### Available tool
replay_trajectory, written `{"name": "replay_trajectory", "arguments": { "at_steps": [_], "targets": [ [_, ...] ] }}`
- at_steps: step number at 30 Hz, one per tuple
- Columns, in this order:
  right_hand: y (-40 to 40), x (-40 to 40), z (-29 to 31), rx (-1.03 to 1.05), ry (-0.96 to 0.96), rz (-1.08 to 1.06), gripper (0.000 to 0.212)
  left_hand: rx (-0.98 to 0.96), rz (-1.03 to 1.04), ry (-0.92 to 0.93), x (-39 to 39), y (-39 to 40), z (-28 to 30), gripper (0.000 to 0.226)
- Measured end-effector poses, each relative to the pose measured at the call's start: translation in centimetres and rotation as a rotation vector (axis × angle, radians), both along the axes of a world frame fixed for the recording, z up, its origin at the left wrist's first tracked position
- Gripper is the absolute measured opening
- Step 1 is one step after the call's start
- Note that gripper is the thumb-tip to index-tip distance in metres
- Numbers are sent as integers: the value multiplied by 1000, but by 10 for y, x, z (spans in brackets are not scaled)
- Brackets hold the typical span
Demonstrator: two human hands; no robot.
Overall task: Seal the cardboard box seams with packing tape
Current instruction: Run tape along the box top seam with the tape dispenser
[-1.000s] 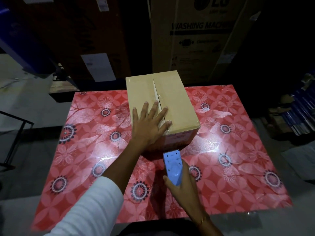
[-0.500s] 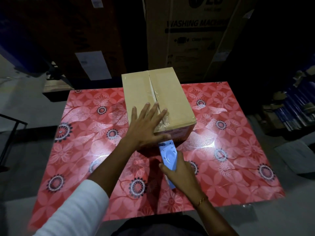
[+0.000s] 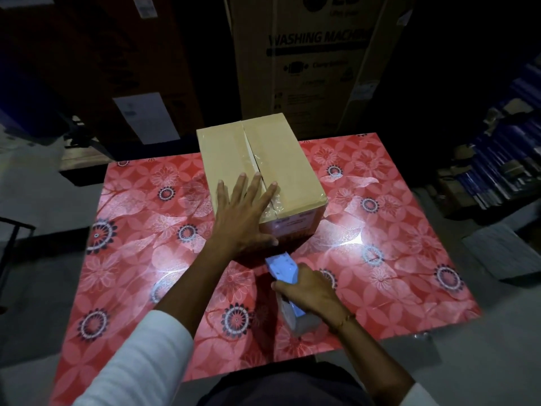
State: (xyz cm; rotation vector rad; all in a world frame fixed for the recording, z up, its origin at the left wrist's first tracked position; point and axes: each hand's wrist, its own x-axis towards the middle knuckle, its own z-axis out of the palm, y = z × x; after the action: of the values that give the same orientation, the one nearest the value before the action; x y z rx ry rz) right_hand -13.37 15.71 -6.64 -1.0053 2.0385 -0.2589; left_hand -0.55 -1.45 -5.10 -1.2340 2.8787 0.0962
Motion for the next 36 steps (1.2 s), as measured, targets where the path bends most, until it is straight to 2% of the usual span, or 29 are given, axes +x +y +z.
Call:
{"name": "replay_trajectory", "arguments": {
  "at_steps": [3, 5, 7, 9, 10, 11, 13, 17, 19, 23, 26, 28, 30, 33, 36],
  "targets": [
    [18, -10, -10, -31, -109, -98, 61, -10, -19, 27, 4, 6, 2, 133],
    [25, -26, -12, -79, -211, -223, 68, -3, 3, 135, 6, 16, 6, 121],
    [31, -42, -15, -139, -398, -357, 69, -59, 51, 333, 6, 33, 12, 88],
    [37, -55, -15, -209, -536, -403, 65, -194, 89, 535, 2, 57, 11, 46],
    [40, -62, -16, -238, -590, -422, 61, -190, 91, 593, -1, 72, 7, 32],
    [42, -68, -17, -261, -635, -447, 55, -107, 88, 628, -6, 87, 4, 24],
    [48, -79, -22, -289, -702, -490, 38, 249, 146, 653, -20, 115, -4, 24],
    [57, -96, -27, -332, -764, -512, 26, 1201, 504, 699, -60, 139, -18, 61],
    [61, -106, -27, -370, -788, -500, 28, 1444, 588, 796, -80, 144, -26, 66],
    [65, -128, -29, -394, -769, -496, 27, 1458, 728, 915, -105, 146, -34, 61],
    [67, -150, -32, -413, -694, -522, 21, 1479, 759, 971, -127, 145, -38, 53],
    [65, -163, -35, -422, -632, -509, 16, 1466, 776, 997, -143, 146, -43, 42],
    [61, -175, -37, -426, -572, -483, 22, 1436, 804, 1028, -158, 149, -47, 29],
    [56, -191, -39, -448, -443, -390, 25, 1367, 865, 1051, -178, 152, -53, 30],
    [49, -205, -44, -447, -216, -243, 26, 1287, 939, 1073, -196, 153, -59, 31]
  ]
}}
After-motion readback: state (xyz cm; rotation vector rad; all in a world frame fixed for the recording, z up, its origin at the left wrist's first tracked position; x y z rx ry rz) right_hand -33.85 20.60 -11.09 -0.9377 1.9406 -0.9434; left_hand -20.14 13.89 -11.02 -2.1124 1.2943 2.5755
